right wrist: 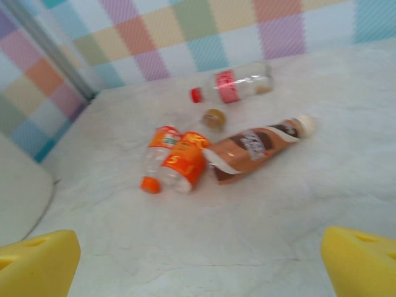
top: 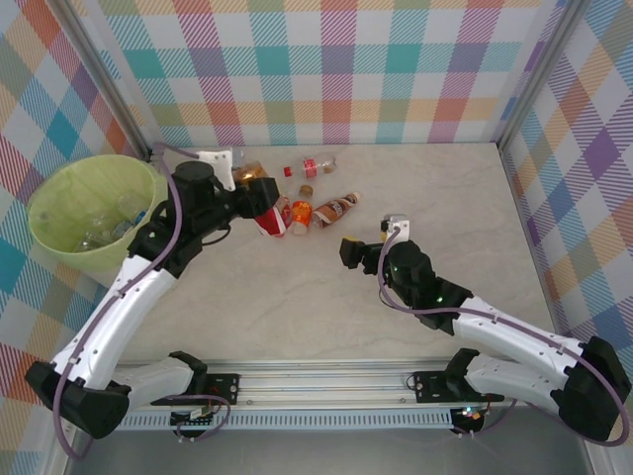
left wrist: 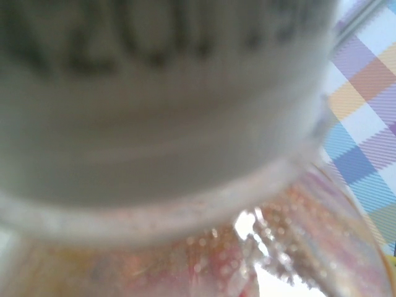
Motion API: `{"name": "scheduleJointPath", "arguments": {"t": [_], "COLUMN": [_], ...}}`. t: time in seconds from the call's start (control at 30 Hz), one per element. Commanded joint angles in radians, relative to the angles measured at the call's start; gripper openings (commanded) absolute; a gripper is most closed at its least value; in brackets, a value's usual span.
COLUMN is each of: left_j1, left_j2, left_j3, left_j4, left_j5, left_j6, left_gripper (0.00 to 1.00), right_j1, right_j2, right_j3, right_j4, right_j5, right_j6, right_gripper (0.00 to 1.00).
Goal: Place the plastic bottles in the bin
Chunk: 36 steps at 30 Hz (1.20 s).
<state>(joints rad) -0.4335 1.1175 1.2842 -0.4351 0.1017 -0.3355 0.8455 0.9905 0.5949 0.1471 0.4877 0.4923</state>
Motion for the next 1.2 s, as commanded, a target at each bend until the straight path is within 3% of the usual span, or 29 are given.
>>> {"name": "scheduleJointPath", "arguments": {"t": [0.0,0.27,0.57,0.67,0.73,0.87,1.0,1.17], "left_j1": [0.031,0.093,0.287,0.345,0.424,0.579,0.675,0.761], "left_j2": [-0.033,-0.007,0.003,0.028,0.04,0.047,0.096,0.137], "left_j3": [0.063,0.278,0.361,0.348,0.341,0.283,0.246,0.211], "left_j4": [-0.089,-0.252,-0.153,-0.116,-0.121,-0.117,-0.139,-0.173], "left_j5": [-0.112,-0.354,-0.57,-0.744,-0.712,-0.501,-0.464,-0.395], "left_j6": [0.081,0.213,0.269,0.309,0.267,0.13,0.067,-0.024], "left_gripper": [0.67,0.67,0.66,0.66,0.67,0.66,0.66,0.75], "right_j1": [-0.012,-0.017,-0.022,-0.023,-0.023,-0.025,-0.023,-0.024], "right_j2": [0.007,0.02,0.068,0.069,0.073,0.092,0.091,0.076], "right_j3": [-0.013,-0.023,-0.039,-0.019,-0.016,-0.011,0.004,0.013], "right_j4": [0.068,0.056,0.12,0.108,0.111,0.115,0.087,0.04], "right_j5": [0.137,0.137,0.141,0.142,0.141,0.139,0.12,0.107], "right_j6": [0.093,0.14,0.185,0.151,0.145,0.152,0.157,0.14], "right_gripper": [1.0,1.0,1.0,1.0,1.0,1.0,1.0,1.0]}}
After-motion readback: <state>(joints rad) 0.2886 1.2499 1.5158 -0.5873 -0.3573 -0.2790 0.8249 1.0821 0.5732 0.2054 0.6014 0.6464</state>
